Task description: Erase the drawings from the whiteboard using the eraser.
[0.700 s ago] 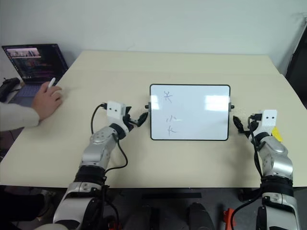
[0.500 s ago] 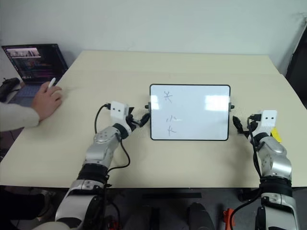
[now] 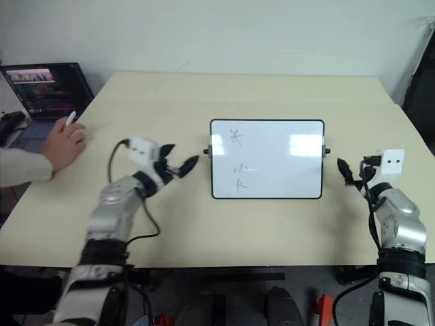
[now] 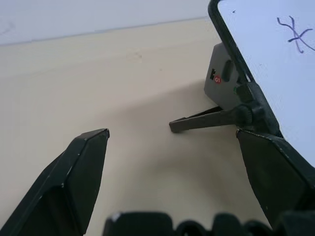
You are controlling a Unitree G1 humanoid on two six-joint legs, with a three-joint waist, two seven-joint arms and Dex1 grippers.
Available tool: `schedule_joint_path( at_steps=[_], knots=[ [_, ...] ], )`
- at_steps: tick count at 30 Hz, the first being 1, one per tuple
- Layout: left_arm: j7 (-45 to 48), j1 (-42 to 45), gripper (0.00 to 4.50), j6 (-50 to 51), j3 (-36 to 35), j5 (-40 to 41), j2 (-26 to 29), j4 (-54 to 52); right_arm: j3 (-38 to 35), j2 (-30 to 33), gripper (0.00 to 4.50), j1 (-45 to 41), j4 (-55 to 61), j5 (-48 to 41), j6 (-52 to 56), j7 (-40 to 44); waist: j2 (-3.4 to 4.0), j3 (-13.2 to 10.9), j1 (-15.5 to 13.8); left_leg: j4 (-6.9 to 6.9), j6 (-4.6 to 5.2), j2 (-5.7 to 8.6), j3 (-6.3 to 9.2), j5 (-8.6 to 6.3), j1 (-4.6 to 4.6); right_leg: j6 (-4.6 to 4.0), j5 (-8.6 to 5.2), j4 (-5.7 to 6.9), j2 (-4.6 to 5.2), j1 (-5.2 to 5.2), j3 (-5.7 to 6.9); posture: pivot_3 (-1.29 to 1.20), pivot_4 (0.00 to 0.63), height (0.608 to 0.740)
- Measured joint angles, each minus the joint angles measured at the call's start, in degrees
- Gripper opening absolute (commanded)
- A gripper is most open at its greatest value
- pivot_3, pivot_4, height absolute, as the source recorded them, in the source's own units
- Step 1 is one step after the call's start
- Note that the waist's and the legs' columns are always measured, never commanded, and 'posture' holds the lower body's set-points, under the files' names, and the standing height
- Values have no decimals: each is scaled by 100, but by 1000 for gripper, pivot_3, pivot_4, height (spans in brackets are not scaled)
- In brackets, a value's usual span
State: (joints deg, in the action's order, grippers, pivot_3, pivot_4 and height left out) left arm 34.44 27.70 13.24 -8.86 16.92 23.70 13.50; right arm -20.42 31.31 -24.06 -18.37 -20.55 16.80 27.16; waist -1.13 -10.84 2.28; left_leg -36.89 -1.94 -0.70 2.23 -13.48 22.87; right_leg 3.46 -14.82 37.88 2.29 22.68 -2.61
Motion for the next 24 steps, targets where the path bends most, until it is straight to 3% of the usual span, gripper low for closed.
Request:
schedule_joint_path(
  at_steps=[4,8,12,15,19,24],
  knots=[
    [526,-246,4500,1173,-552,1287,427,-1216,-133,284,4474,80,96,-103,171,83,0,-1,-50,-5,0,2,6,0,6,-1,-1,0,2,-1,8,0,150,740],
    [1099,-54,4500,2099,-13,2131,538,-2444,-169,485,4474,54,40,-113,192,165,0,-1,-112,-11,0,11,12,0,-8,3,0,-15,8,-33,16,0,150,740],
    [1559,372,4500,2263,1455,1914,252,-2854,-372,946,4474,20,-295,-217,482,303,0,-1,-109,-9,0,13,10,0,-9,3,1,-20,6,-34,13,0,150,740],
    [1733,635,4500,2183,2177,1578,-61,-2741,-380,1347,4474,-148,-825,-216,668,533,0,-1,-37,-4,1,9,9,0,-13,-1,-1,-20,0,-34,9,0,150,740],
    [1874,800,4500,2031,2732,1165,-305,-2415,-304,1606,4474,-392,-1704,-130,703,927,3,0,70,1,3,5,1,-1,-26,-6,-5,-18,-8,-34,-3,0,150,740],
    [1950,785,4500,1981,2911,976,-371,-2318,-63,1786,4474,-775,-2645,106,639,1354,4,-1,96,-1,3,4,0,-1,-24,-5,-5,-18,-8,-34,-4,0,150,740]
  ],
)
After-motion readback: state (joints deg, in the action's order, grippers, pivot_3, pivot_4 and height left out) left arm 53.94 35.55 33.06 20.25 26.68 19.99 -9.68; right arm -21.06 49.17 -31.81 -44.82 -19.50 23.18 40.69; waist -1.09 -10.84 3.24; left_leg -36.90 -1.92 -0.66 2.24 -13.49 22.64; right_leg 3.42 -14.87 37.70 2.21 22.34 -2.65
